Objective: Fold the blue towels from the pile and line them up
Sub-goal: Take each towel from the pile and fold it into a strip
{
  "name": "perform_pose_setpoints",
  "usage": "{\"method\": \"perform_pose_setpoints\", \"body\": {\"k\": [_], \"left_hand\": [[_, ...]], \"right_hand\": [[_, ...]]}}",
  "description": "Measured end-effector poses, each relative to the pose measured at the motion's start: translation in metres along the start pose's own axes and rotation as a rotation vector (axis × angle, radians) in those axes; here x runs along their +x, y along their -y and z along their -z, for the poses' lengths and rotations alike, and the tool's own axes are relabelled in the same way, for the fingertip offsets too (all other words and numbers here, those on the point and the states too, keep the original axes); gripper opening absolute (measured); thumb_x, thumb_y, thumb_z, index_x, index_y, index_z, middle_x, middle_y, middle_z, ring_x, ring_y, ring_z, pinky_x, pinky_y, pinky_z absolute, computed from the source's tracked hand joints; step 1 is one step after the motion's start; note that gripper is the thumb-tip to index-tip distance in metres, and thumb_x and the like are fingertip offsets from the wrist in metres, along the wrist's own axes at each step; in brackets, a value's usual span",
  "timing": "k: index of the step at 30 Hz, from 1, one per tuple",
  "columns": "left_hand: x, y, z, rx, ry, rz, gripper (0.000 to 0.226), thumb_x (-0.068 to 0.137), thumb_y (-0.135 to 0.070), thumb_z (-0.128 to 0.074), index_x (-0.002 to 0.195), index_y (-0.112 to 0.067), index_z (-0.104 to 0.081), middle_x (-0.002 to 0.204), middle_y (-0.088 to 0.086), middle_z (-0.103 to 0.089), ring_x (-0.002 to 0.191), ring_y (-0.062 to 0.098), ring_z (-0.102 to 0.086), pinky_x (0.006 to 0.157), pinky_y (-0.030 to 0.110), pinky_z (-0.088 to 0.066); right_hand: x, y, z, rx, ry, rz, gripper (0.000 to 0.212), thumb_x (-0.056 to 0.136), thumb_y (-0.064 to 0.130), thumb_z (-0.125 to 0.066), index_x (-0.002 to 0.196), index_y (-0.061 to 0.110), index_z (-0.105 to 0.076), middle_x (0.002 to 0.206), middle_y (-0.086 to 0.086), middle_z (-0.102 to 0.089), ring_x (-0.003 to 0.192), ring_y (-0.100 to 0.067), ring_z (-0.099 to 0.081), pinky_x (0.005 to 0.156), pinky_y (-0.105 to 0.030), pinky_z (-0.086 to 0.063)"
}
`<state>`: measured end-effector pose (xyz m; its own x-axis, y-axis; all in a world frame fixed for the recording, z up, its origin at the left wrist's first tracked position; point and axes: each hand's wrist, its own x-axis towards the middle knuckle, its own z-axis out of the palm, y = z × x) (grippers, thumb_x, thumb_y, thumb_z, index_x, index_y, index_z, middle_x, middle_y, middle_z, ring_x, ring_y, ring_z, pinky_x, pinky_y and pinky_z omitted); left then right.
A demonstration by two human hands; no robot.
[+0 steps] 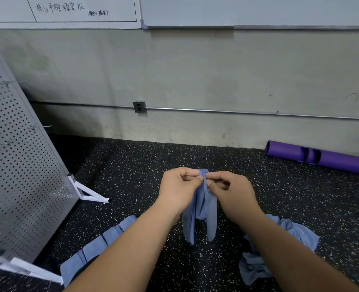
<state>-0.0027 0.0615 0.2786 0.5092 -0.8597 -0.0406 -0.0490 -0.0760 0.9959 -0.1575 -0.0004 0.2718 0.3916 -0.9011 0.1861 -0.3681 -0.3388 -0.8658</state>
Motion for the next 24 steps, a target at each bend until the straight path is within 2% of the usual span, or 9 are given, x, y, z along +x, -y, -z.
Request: {"method": "perform_pose_setpoints", "body": {"k": [3,6,8,10,12,15,19,22,24], "left_hand": [[0.0,-0.001,0.001,-0.035,0.009,-0.027,0.014,0.087,-0.02,-0.088,0.1,-0.016,-0.082,0.093,-0.002,-0.081,0.087,0.004,-0.076,0.076,0.013,-0.056],[0.001,0.0,0.002,-0.032,0.0,-0.08,0.021,0.082,-0.017,-0.092,0.098,-0.01,-0.08,0.096,0.005,-0.08,0.086,0.006,-0.073,0.077,0.015,-0.056],[0.003,0.002,0.002,-0.032,0.001,-0.092,0.019,0.082,-0.015,-0.091,0.097,-0.01,-0.08,0.097,0.008,-0.079,0.085,0.008,-0.072,0.078,0.017,-0.057],[0.005,0.003,0.003,-0.024,0.019,-0.108,0.012,0.087,-0.013,-0.088,0.096,-0.011,-0.08,0.096,0.009,-0.079,0.085,0.01,-0.071,0.079,0.019,-0.058],[0.004,0.001,0.004,0.007,0.045,-0.14,0.007,0.09,-0.011,-0.084,0.096,-0.013,-0.08,0.095,0.007,-0.079,0.084,0.008,-0.07,0.078,0.018,-0.057],[0.003,0.0,0.006,0.037,0.11,-0.185,0.007,0.091,-0.008,-0.082,0.095,-0.014,-0.08,0.091,0.002,-0.079,0.081,0.006,-0.068,0.077,0.018,-0.056],[0.004,0.002,0.01,0.069,0.19,-0.247,0.011,0.091,-0.005,-0.081,0.095,-0.015,-0.08,0.09,0.001,-0.078,0.083,0.007,-0.066,0.081,0.019,-0.054],[0.006,0.002,0.013,0.106,0.237,-0.278,0.011,0.092,-0.005,-0.081,0.098,-0.013,-0.079,0.094,0.003,-0.078,0.087,0.009,-0.066,0.083,0.018,-0.052],[0.007,0.002,0.016,0.134,0.246,-0.294,0.011,0.091,-0.006,-0.081,0.098,-0.014,-0.079,0.094,0.004,-0.077,0.087,0.01,-0.065,0.084,0.018,-0.052]], "right_hand": [[0.002,-0.003,0.003,0.026,0.036,-0.007,0.025,0.1,0.017,-0.07,0.108,0.038,-0.08,0.084,0.014,-0.077,0.077,-0.001,-0.071,0.073,-0.023,-0.057],[0.001,-0.001,0.008,0.195,0.115,-0.038,0.036,0.103,0.004,-0.062,0.105,0.033,-0.082,0.092,0.007,-0.076,0.071,0.0,-0.068,0.069,-0.02,-0.053],[0.002,-0.001,0.012,0.241,0.153,-0.018,0.04,0.102,0.001,-0.061,0.102,0.034,-0.084,0.096,0.006,-0.077,0.074,-0.002,-0.069,0.071,-0.019,-0.053],[0.004,-0.003,0.019,0.217,0.127,0.006,0.035,0.1,0.004,-0.067,0.1,0.034,-0.084,0.091,0.006,-0.077,0.067,-0.005,-0.064,0.065,-0.02,-0.051],[0.007,-0.008,0.027,0.159,0.063,0.006,0.029,0.096,0.006,-0.072,0.098,0.033,-0.083,0.08,0.004,-0.075,0.059,-0.008,-0.054,0.06,-0.024,-0.047],[0.013,-0.016,0.039,0.055,0.051,0.021,0.031,0.091,0.008,-0.078,0.102,0.036,-0.079,0.091,0.006,-0.076,0.064,-0.003,-0.061,0.071,-0.025,-0.054],[0.017,-0.03,0.049,-0.305,0.201,0.086,0.04,0.088,0.021,-0.077,0.102,0.057,-0.069,0.107,0.013,-0.065,0.087,-0.003,-0.067,0.083,-0.026,-0.055],[0.017,-0.036,0.055,-0.431,0.308,0.063,0.031,0.088,0.024,-0.076,0.095,0.053,-0.067,0.103,0.009,-0.063,0.087,-0.007,-0.065,0.084,-0.028,-0.055],[0.017,-0.04,0.06,-0.506,0.347,0.045,0.021,0.089,0.029,-0.076,0.089,0.047,-0.066,0.091,0.007,-0.066,0.083,-0.012,-0.066,0.082,-0.034,-0.057]]}}
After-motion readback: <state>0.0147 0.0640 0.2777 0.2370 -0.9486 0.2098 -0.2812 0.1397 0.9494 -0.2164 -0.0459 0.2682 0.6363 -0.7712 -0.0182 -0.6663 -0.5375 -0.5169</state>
